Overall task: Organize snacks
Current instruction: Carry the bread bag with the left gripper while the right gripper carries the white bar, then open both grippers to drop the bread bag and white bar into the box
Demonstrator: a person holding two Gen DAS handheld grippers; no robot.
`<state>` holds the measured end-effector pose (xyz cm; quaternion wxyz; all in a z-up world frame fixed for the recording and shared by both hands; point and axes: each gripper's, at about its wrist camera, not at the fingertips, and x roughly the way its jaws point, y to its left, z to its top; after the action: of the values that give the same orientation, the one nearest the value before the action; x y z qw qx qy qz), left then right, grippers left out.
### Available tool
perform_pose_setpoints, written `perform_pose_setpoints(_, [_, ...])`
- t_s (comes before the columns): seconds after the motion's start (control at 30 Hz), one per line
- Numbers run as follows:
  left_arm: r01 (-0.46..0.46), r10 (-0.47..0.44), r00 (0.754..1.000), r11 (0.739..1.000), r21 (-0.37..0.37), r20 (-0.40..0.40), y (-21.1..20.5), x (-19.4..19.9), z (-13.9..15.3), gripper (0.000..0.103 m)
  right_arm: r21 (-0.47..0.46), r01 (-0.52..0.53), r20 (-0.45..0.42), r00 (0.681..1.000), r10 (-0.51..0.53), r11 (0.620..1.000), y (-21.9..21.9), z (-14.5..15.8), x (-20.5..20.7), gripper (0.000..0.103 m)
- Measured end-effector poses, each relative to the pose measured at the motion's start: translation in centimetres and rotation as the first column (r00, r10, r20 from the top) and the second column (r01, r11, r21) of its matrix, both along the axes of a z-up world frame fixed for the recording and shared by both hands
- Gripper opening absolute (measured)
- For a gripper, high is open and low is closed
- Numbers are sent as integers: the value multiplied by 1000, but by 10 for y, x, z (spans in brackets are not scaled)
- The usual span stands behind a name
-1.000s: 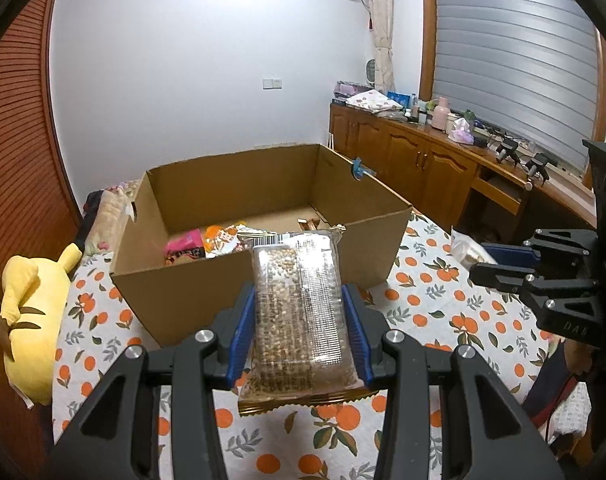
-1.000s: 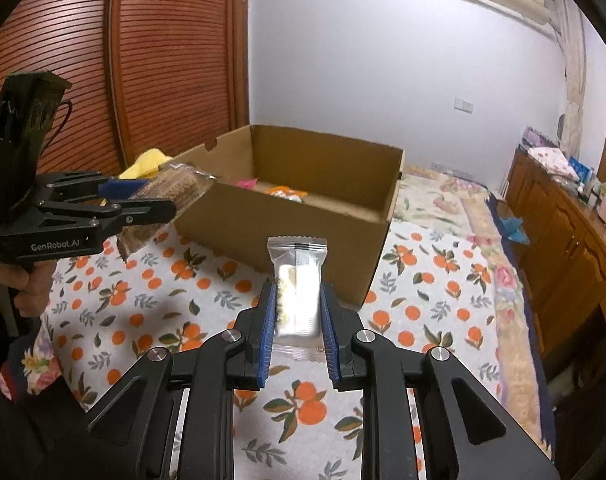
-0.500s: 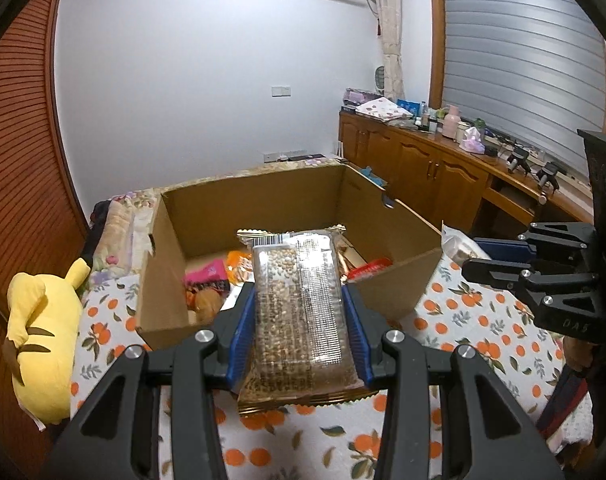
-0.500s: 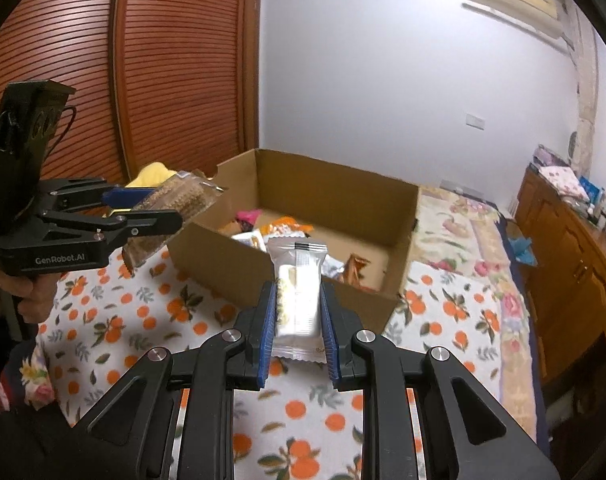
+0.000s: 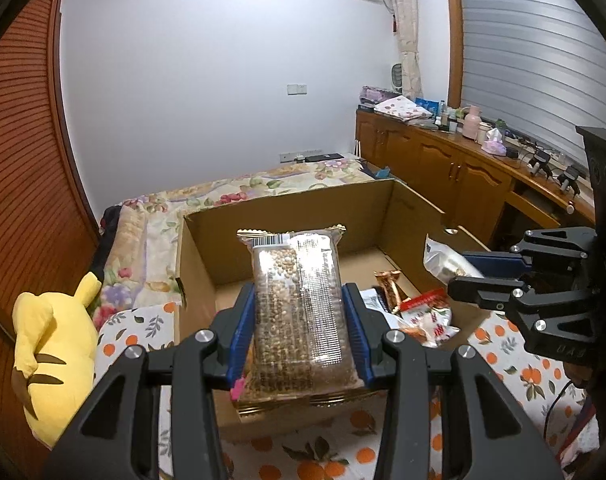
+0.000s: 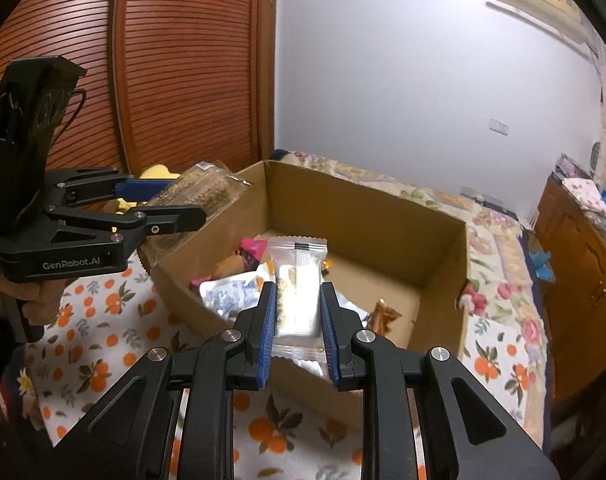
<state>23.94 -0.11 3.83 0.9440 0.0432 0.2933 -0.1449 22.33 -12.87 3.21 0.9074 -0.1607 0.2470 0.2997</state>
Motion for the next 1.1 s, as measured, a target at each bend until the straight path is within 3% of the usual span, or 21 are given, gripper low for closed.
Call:
perform_pose_setpoints(0.43, [-33,34,999,999,11,-30,10,36,-13,43,4,-6,-69,998,6,1000,13,-16,49,20])
perform_pose_setpoints(0.97, [-63,63,998,998,5,-24,10,39,-14,53,-3,-1,-103,995,1,1000,17,-24,62,22])
perform_pose_setpoints(1.1, [-73,74,997,997,4,-23,13,37,-15,54,4,7,-110,994,-7,1000,18,-25,64,26])
